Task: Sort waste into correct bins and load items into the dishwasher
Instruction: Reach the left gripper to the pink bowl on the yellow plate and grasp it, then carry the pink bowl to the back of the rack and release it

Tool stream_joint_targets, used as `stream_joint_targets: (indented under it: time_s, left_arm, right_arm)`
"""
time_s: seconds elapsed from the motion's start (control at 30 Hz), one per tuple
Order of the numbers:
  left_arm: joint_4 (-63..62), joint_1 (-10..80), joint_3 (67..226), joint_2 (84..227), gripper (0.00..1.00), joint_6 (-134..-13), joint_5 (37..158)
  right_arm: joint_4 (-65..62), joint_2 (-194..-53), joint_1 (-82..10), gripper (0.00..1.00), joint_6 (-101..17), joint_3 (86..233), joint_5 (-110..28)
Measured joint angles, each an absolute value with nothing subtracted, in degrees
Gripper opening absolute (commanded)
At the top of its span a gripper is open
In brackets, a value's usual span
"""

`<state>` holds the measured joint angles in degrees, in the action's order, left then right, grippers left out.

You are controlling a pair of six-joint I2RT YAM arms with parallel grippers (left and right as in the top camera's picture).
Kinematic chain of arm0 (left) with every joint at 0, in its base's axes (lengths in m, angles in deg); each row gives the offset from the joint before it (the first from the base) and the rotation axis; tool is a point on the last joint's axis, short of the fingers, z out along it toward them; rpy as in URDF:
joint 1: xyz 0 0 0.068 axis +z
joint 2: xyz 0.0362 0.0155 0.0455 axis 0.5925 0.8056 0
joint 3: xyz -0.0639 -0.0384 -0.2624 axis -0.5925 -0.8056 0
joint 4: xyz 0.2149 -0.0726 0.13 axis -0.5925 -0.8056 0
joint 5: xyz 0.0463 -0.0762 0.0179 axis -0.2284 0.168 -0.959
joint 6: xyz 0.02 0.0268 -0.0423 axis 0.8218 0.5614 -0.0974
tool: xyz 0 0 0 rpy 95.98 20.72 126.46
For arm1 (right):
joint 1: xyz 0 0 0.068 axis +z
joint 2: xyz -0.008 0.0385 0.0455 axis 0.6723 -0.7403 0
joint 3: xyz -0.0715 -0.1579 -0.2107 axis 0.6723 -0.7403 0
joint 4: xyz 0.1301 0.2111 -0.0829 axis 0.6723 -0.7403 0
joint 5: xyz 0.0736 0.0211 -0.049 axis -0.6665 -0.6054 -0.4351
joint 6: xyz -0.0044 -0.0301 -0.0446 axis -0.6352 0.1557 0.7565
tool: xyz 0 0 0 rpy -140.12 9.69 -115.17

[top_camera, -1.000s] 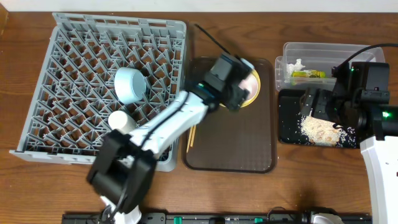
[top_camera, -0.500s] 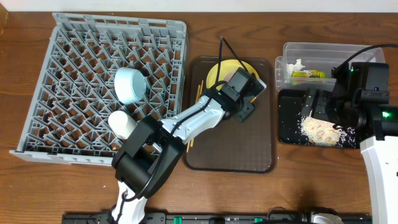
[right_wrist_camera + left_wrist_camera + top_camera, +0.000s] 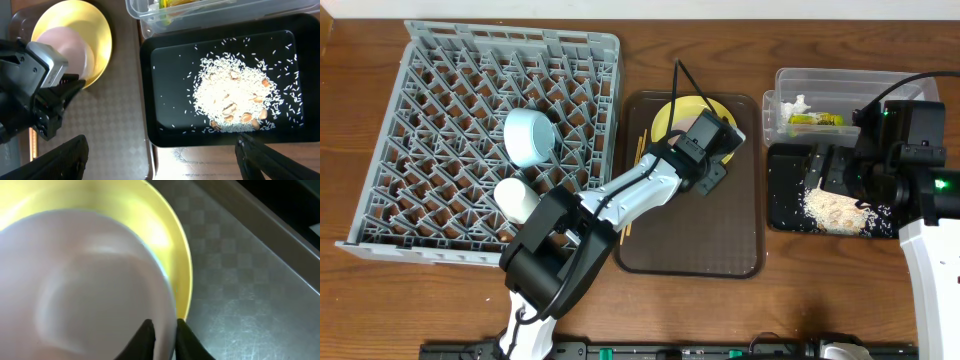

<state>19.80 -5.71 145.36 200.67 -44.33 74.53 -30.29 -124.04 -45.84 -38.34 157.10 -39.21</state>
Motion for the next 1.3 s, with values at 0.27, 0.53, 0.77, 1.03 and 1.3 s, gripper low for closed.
stream_joint_targets:
  time_s: [0.27,0.53,0.77,1.03,1.3]
  left_arm:
    - [19.6,-5.7,145.4,199.9,0.06,-44.2,72.4]
    - [18.8,-5.2,145.3,190.0,0.06,-44.2,70.3]
    - [17.5,2.8,145.3,176.3,0.06,-46.8,71.6]
    - [17.3,21.6,145.3,174.4,0.06,-52.1,91.0]
    - [21.7,35.1,145.3,177.5,0.06,-59.1,114.5]
  right_arm:
    - [-30.5,-124.0,-45.8,0.92,-38.3,157.1,-39.2]
    - [-30.5,-124.0,-45.8,0.92,-38.3,157.1,-39.2]
    - [-30.5,-124.0,-45.8,0.92,-38.3,157.1,-39.2]
    - [-30.5,-124.0,-45.8,0.92,-38.3,157.1,-39.2]
    - [-30.5,-124.0,-45.8,0.91,-38.3,157.1,-39.2]
